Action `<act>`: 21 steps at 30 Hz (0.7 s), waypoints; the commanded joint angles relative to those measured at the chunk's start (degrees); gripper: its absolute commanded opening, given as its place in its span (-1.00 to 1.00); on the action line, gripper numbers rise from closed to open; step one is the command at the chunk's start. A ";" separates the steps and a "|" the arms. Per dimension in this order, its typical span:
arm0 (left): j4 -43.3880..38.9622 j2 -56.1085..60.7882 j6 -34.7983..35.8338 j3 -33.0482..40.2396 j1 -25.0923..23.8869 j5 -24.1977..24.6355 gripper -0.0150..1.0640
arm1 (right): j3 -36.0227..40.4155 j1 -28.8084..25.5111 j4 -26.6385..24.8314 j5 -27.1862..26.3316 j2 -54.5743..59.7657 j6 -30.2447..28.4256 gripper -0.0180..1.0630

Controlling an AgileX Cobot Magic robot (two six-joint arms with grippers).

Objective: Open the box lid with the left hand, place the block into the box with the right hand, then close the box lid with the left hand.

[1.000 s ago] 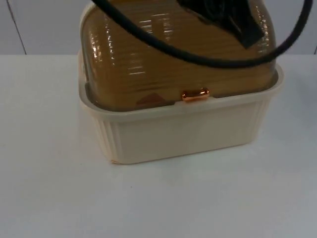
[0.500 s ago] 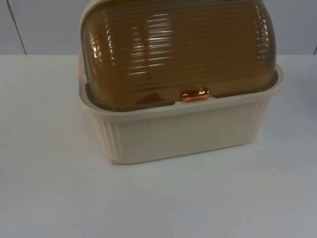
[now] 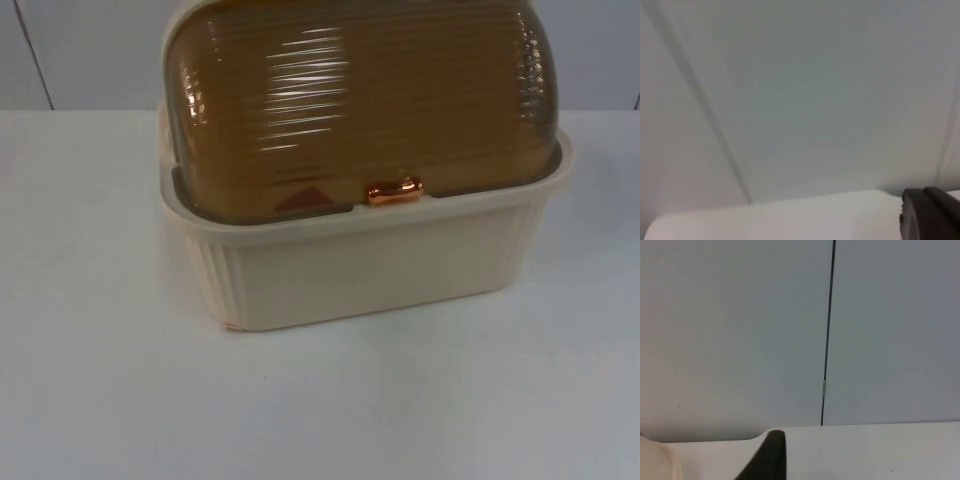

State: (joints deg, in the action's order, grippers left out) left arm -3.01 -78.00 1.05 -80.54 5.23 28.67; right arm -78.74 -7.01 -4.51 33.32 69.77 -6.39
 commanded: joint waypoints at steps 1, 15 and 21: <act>3.51 -0.05 1.14 0.49 -5.39 2.87 -0.97 | -0.50 0.40 -0.30 -0.22 -0.08 -0.12 0.98; 3.60 -3.30 -0.57 11.90 -5.21 -4.09 -0.97 | -0.50 0.40 -0.30 0.12 -0.08 -0.12 0.98; 3.97 -3.88 -0.29 11.90 -5.21 -5.23 -0.76 | -0.50 0.40 -0.30 0.10 -0.08 -0.52 0.98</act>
State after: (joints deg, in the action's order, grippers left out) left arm 0.00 -81.94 0.51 -68.72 -0.20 24.62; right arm -78.74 -7.01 -4.74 33.32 69.77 -6.28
